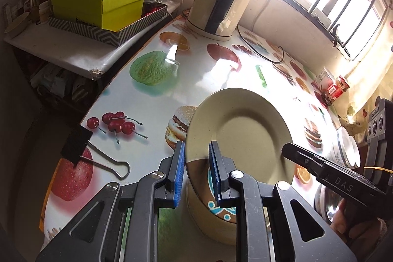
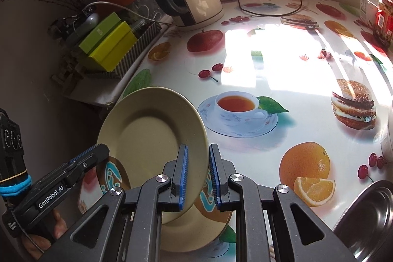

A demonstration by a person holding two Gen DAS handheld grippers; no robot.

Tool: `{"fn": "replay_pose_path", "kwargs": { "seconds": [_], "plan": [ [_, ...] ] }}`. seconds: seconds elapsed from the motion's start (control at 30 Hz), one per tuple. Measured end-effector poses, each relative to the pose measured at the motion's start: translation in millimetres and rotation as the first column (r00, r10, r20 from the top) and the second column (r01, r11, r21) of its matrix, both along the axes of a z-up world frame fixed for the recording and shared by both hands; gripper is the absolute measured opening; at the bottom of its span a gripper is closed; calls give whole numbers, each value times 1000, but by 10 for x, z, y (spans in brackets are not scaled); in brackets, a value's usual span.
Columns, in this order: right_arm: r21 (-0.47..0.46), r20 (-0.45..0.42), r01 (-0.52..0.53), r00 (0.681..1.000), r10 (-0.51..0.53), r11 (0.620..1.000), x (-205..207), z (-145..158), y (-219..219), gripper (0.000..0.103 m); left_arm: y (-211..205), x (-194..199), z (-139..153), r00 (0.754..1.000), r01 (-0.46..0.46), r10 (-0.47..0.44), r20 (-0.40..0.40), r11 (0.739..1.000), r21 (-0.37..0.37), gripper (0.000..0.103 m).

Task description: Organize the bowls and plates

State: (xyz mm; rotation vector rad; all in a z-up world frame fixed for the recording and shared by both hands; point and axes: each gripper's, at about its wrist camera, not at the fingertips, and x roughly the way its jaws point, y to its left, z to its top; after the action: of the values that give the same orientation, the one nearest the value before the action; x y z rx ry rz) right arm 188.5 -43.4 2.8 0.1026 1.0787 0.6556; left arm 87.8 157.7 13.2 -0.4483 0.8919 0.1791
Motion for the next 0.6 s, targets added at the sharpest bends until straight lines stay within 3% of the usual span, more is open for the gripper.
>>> {"fn": "replay_pose_path", "kwargs": {
  "seconds": [0.6],
  "plan": [
    [-40, -13, 26, 1000, -27, 999, -197, -153, -182, 17, -182, -124, -222, 999, 28, -29, -46, 999, -16, 20]
  ]
}}
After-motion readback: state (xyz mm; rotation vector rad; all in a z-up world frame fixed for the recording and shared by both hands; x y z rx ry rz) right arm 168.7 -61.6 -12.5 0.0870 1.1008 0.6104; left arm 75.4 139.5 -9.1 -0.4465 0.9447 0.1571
